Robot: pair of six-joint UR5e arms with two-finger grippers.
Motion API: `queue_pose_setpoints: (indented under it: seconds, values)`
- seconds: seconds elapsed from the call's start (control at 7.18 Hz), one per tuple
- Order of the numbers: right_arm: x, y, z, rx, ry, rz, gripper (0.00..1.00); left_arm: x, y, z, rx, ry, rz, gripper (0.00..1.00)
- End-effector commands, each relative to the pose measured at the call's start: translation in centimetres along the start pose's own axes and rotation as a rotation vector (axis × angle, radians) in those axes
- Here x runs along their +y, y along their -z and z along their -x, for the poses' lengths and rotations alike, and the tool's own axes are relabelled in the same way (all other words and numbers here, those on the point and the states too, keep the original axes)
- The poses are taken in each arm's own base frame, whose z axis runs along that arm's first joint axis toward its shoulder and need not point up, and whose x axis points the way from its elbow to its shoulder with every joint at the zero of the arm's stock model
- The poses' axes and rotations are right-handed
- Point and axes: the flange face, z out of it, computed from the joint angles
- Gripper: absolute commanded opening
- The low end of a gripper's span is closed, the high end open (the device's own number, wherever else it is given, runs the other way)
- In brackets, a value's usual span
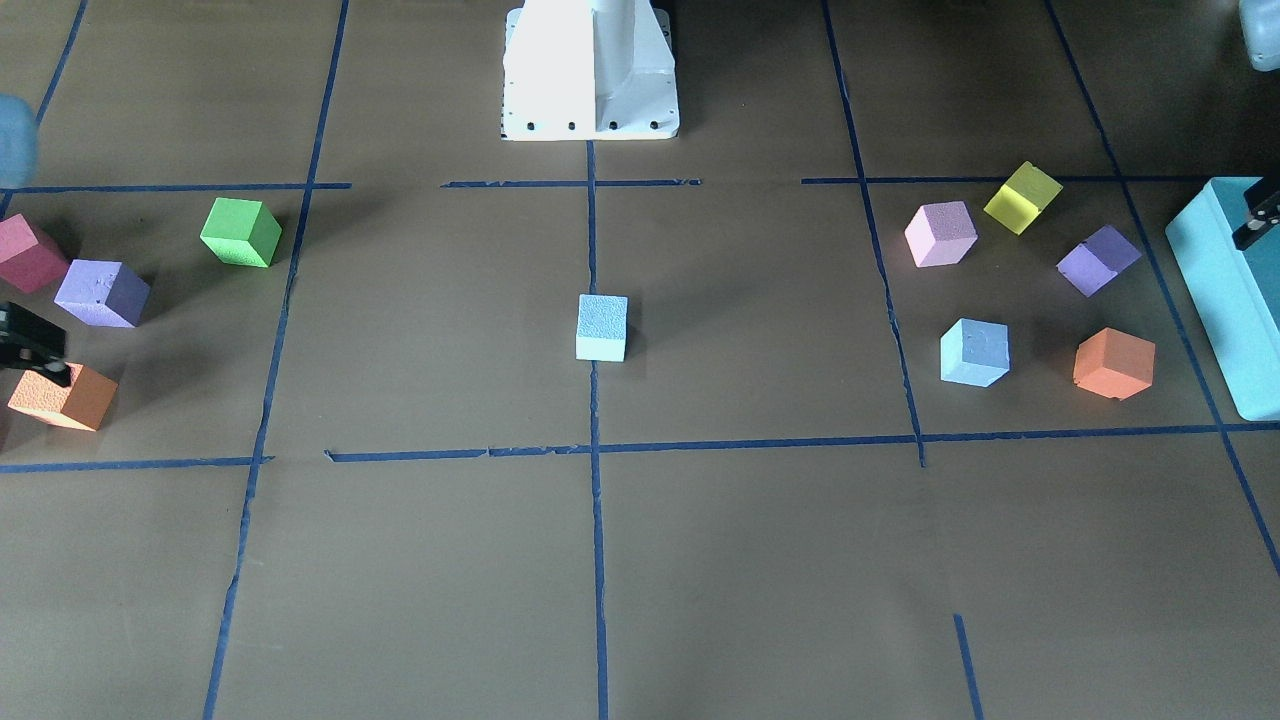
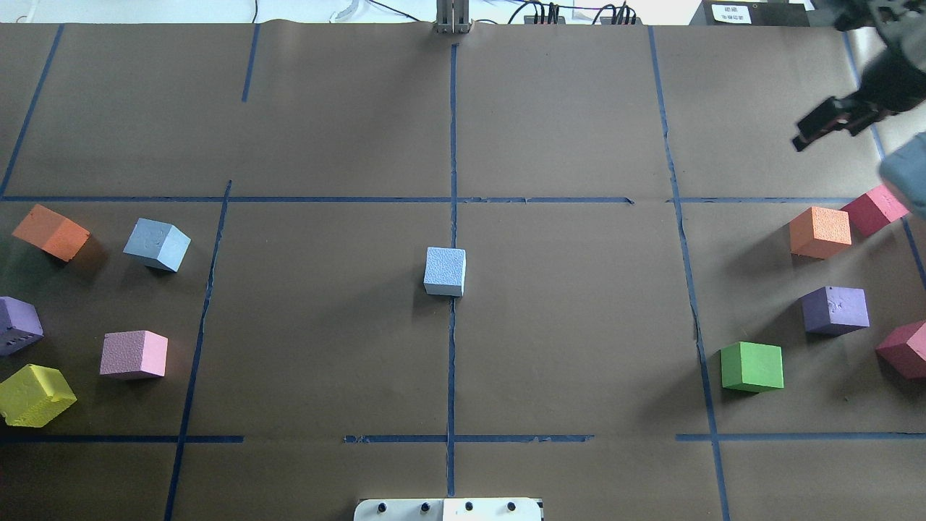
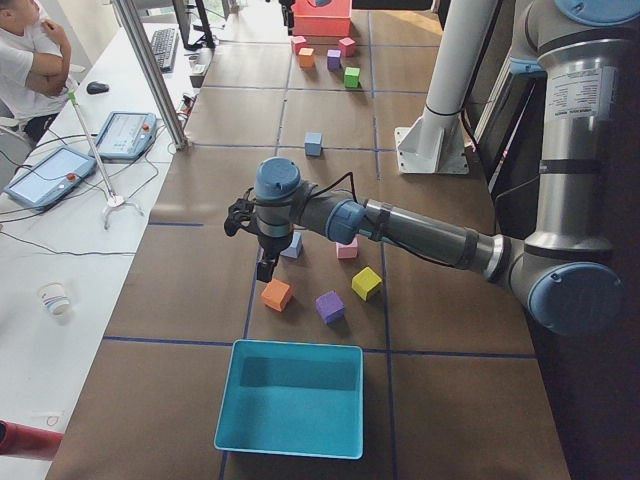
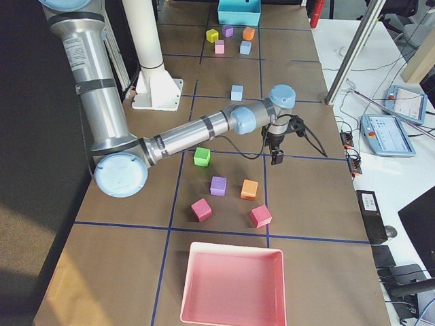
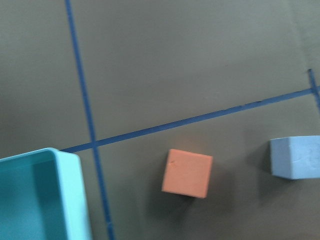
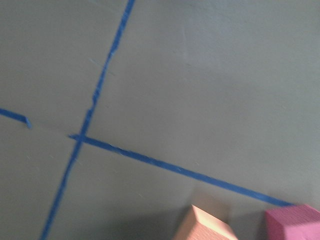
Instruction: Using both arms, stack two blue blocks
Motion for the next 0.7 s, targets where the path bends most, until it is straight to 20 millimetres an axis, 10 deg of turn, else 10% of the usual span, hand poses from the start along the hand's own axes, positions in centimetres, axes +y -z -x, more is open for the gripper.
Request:
queue_pose_setpoints:
  seconds: [0.0,0.28,0.56]
  values:
    - [14.8,1.8,-11.0,0.052,0.027,0.020,1.00,-1.1,-5.1,-9.0,0.015,0.092,-0.010,1.00]
    - [15.3,1.6,-10.7,0.052,0.002,0.025,1.00,0.8,-12.7,-15.9,-0.057,0.148,-0.050,1.00]
    - [15.3,1.5,-10.7,0.049,0.001,0.025,1.00,0.0,-15.5,-17.0,-0.062,0.149,-0.031,1.00]
